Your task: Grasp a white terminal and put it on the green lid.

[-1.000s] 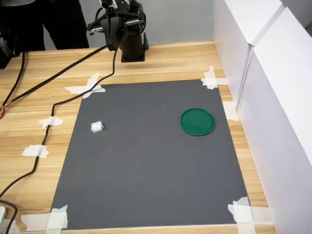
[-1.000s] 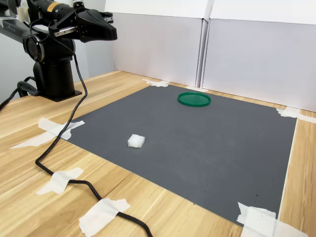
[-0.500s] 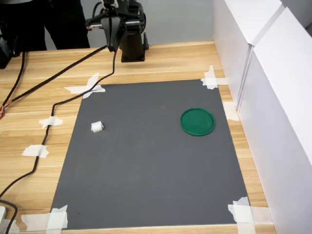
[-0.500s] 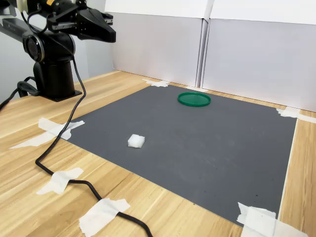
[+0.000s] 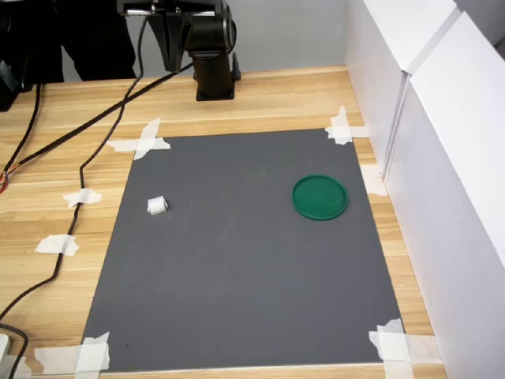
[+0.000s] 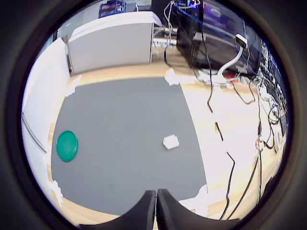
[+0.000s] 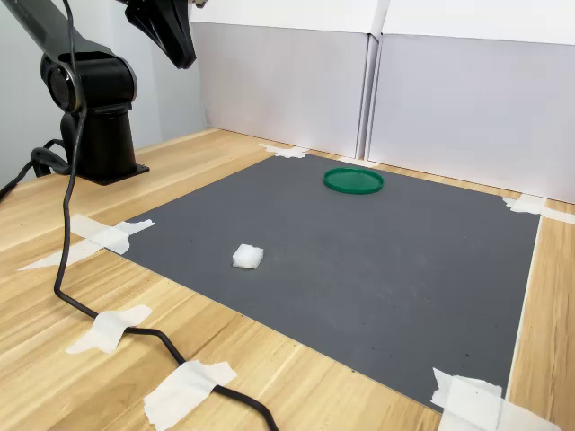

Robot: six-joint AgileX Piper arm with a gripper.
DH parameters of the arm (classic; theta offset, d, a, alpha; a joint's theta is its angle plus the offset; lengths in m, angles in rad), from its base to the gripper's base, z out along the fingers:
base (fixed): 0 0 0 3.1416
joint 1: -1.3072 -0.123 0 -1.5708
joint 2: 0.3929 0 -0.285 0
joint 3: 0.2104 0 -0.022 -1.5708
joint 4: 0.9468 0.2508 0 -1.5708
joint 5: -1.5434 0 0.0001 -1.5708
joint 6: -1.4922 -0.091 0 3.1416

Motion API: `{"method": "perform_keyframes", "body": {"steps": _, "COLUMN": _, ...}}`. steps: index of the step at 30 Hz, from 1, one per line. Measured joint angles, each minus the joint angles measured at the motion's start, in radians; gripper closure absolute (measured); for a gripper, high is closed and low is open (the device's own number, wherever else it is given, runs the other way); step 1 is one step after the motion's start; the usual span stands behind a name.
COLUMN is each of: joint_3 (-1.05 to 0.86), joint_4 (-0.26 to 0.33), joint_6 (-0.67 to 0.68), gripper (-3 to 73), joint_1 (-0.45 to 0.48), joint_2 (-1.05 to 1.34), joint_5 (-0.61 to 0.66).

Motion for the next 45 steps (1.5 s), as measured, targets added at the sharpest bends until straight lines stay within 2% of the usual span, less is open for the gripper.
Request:
{"method": "perform_keyframes", "body": {"steps": 4, "joint_3": 0.046, "joint_4": 0.0, "joint_6": 0.029, "gripper": 71.1, "joint_1": 0.0, "joint_2": -0.11, "joint_5": 0.032}}
{"method": "perform_keyframes", "body": {"steps": 7, "joint_3": 0.07, "joint_4": 0.006, "joint_6": 0.112, "gripper": 71.1, "joint_1": 0.0, "joint_2": -0.177, "joint_5": 0.042}}
{"method": "perform_keyframes", "body": {"steps": 12, "joint_3": 0.116, "joint_4": 0.071, "joint_6": 0.29, "gripper": 71.1, "joint_1": 0.0, "joint_2": -0.296, "joint_5": 0.119}}
{"method": "perform_keyframes", "body": {"steps": 15, "joint_3": 0.153, "joint_4": 0.089, "joint_6": 0.318, "gripper": 70.4, "joint_1": 0.0, "joint_2": -0.368, "joint_5": 0.145}}
{"method": "perform_keyframes", "body": {"steps": 18, "joint_3": 0.193, "joint_4": 0.091, "joint_6": 0.334, "gripper": 66.4, "joint_1": 0.0, "joint_2": -0.434, "joint_5": 0.153}}
{"method": "perform_keyframes", "body": {"steps": 22, "joint_3": 0.25, "joint_4": 0.091, "joint_6": 0.361, "gripper": 54.8, "joint_1": 0.0, "joint_2": -0.519, "joint_5": 0.155}}
{"method": "perform_keyframes", "body": {"steps": 26, "joint_3": 0.295, "joint_4": 0.091, "joint_6": 0.392, "gripper": 36.9, "joint_1": 0.0, "joint_2": -0.605, "joint_5": 0.153}}
{"method": "perform_keyframes", "body": {"steps": 29, "joint_3": 0.304, "joint_4": 0.092, "joint_6": 0.414, "gripper": 20.6, "joint_1": 0.007, "joint_2": -0.654, "joint_5": 0.132}}
{"method": "perform_keyframes", "body": {"steps": 33, "joint_3": 0.304, "joint_4": 0.098, "joint_6": 0.422, "gripper": 5.9, "joint_1": 0.084, "joint_2": -0.703, "joint_5": 0.084}}
{"method": "perform_keyframes", "body": {"steps": 38, "joint_3": 0.306, "joint_4": 0.09, "joint_6": 0.492, "gripper": 1.4, "joint_1": 0.175, "joint_2": -0.754, "joint_5": 0.002}}
{"method": "perform_keyframes", "body": {"steps": 45, "joint_3": 0.309, "joint_4": 0.091, "joint_6": 0.563, "gripper": 1.5, "joint_1": 0.192, "joint_2": -0.861, "joint_5": -0.058}}
